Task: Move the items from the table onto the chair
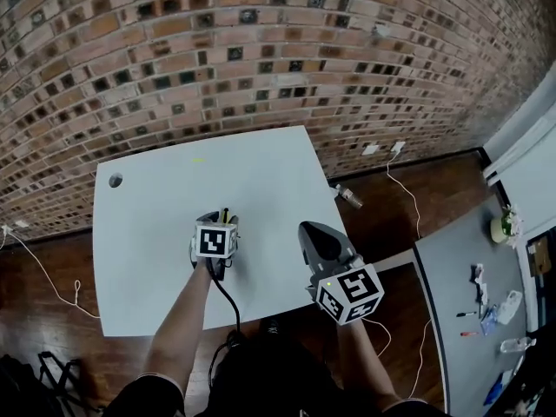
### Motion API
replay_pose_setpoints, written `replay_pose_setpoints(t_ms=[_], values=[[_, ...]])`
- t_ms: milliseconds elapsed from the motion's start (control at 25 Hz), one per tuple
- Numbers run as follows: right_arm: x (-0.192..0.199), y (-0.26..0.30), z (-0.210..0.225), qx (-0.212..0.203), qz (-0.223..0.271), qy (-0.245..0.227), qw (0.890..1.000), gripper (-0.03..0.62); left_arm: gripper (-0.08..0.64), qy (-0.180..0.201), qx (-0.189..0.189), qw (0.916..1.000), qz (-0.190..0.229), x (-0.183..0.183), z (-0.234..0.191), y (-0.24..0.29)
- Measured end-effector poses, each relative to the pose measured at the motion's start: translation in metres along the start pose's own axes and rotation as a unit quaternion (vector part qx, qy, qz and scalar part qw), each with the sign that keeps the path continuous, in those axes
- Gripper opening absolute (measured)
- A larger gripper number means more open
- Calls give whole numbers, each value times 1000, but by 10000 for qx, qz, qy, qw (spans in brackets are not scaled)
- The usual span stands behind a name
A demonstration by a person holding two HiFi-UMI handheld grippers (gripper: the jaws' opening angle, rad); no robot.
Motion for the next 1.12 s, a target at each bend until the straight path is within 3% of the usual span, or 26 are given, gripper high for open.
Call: replay_pose_setpoints(t_ms=[240, 360, 800, 960, 1120], values=[[8, -12, 18, 186, -54, 115, 9997, 2, 185, -74, -333, 9993, -174, 13, -3, 19], [10, -12, 19, 190, -63, 145, 9997, 2, 80, -15, -505, 9986, -140, 16, -6, 23], [7, -14, 14, 259, -4, 130, 9996, 2, 78, 191, -498, 9985, -153, 19, -8, 22], [4, -18, 12, 280, 23, 91, 9996, 2, 78, -96, -328, 9994, 108, 10, -6, 6], [0, -18, 5, 229, 91, 29, 9997, 2, 78, -268, -56, 9947, 992, -27, 0, -37]])
Point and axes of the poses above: the fingertips, and each gripper's own axes: y forward along the fingers, z to its right, x out of its underside, the point moved 2 cm from there along -y, backward along the fingers, and after that the axes turned 11 degrees about -x, right-handed, at the moved point
